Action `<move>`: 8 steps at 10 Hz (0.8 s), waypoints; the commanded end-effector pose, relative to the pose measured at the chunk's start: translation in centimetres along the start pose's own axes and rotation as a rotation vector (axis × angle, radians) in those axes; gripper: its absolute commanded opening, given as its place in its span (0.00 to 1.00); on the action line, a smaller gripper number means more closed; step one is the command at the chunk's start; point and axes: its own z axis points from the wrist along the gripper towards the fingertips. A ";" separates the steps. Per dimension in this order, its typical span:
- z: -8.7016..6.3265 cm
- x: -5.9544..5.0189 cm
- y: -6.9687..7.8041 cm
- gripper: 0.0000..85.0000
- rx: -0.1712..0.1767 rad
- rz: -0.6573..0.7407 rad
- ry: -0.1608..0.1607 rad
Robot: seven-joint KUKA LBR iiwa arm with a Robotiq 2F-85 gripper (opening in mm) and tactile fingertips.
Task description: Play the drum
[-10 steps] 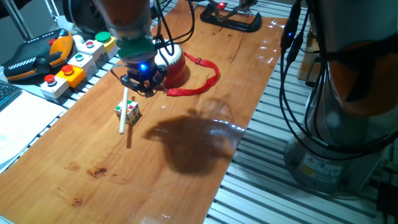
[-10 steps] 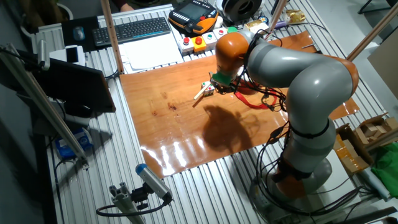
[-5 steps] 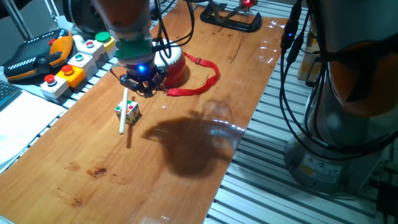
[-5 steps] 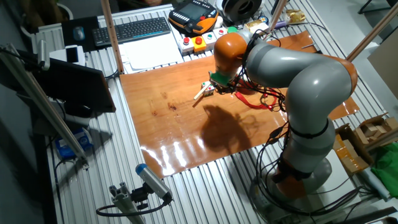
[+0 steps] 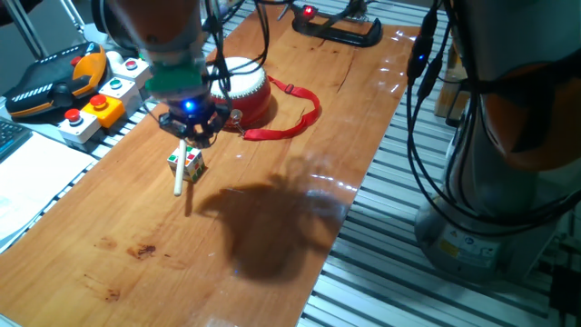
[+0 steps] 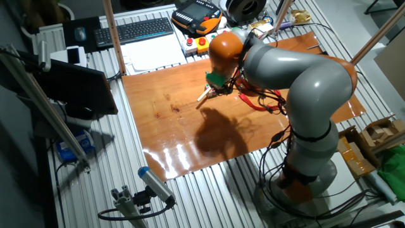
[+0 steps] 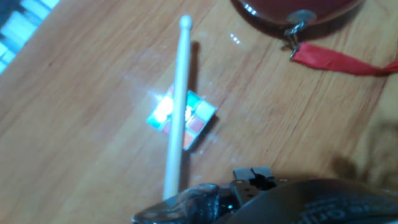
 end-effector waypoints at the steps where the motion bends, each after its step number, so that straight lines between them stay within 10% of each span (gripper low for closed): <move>1: 0.0 0.1 0.1 0.01 -0.002 0.001 -0.007; 8: -0.2 1.7 2.1 0.01 0.022 0.081 -0.019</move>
